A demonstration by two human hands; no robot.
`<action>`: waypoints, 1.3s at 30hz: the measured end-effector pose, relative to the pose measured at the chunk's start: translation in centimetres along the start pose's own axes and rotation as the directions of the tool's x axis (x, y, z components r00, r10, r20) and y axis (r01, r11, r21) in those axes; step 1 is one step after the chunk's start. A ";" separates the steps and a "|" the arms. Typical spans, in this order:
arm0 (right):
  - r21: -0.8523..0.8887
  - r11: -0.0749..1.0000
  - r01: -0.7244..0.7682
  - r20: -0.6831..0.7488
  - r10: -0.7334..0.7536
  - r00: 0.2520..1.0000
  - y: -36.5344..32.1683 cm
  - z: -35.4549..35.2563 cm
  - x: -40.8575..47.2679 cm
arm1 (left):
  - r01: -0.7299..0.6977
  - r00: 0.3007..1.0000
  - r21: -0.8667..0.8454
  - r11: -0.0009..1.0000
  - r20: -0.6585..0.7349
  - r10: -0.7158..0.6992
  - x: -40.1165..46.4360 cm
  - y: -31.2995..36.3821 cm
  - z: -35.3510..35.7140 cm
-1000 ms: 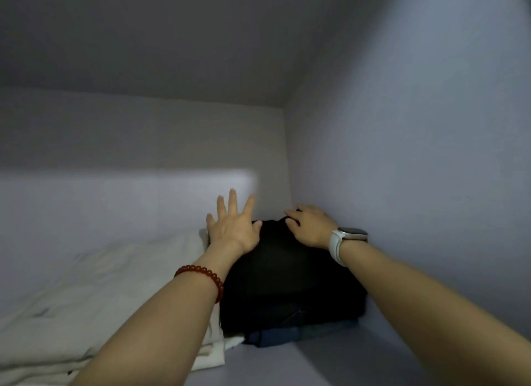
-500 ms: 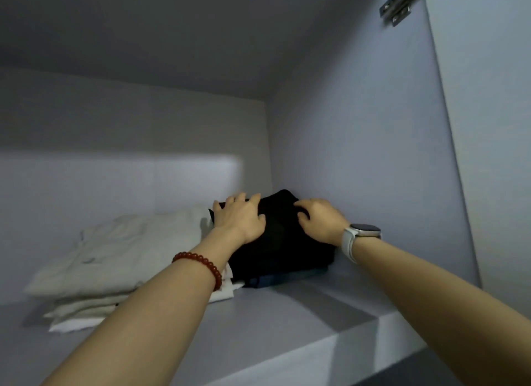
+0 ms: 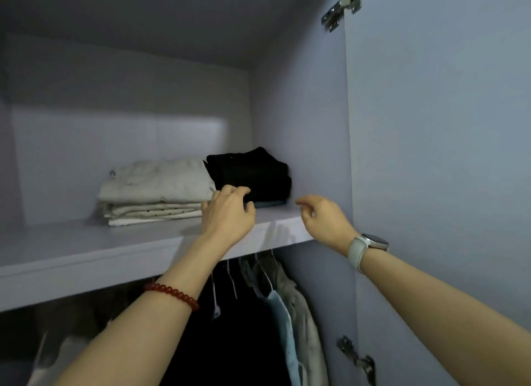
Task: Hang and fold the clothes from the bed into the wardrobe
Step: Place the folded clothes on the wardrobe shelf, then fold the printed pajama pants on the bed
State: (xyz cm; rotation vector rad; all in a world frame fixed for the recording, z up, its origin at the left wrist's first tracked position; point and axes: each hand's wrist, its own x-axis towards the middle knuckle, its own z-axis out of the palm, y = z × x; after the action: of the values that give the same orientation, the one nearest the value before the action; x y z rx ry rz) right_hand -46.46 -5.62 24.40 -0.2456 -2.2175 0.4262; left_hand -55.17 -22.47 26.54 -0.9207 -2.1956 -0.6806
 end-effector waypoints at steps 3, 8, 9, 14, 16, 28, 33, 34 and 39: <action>0.105 0.994 -0.003 -0.031 0.007 0.999 -0.4 -1.3 -5.9 | 0.042 0.999 -0.043 0.998 0.004 -0.042 -6.6 1.8 -1.2; 0.273 0.962 -0.003 0.163 -0.043 0.986 -1.7 -2.0 -19.7 | 0.231 0.970 -0.124 0.965 0.103 -0.219 -22.1 4.0 -2.4; 0.307 0.952 -0.025 0.246 -0.054 0.968 -2.5 -1.8 -23.3 | 0.305 0.949 -0.125 0.944 0.128 -0.289 -26.5 4.1 -3.0; 0.360 0.917 -0.171 0.564 -0.068 0.823 -6.7 0.6 -38.2 | 0.589 0.797 -0.101 0.802 0.240 -0.555 -44.0 4.8 -6.4; 0.368 0.914 -0.168 0.631 -0.112 0.768 -8.5 1.3 -42.7 | 0.647 0.753 -0.101 0.756 0.241 -0.612 -49.2 5.1 -7.8; 0.504 0.864 -0.021 0.862 -0.501 0.081 -30.9 5.6 -68.4 | 0.944 0.282 0.140 0.300 0.137 -0.950 -83.9 0.6 -26.4; 0.659 0.752 0.015 0.743 -0.648 -0.165 -46.9 8.0 -77.5 | 0.995 -0.010 0.099 -0.027 -0.167 -0.986 -94.9 -1.6 -38.3; 0.690 0.724 0.013 0.709 -0.672 -0.215 -49.5 8.0 -79.0 | 0.993 -0.068 0.076 -0.086 -0.208 -0.976 -96.5 -1.7 -40.1; 0.836 0.549 0.022 0.484 -0.716 -0.503 -61.9 7.4 -87.5 | 0.927 -0.372 -0.126 -0.353 -0.430 -0.823 -104.5 -0.1 -48.0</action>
State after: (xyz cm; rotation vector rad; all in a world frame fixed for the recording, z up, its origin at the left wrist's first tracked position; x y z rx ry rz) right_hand 0.56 -92.13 -18.54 2.3657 -3.0698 0.7575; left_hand 18.62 -98.31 -18.46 1.6580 -2.0446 -0.9760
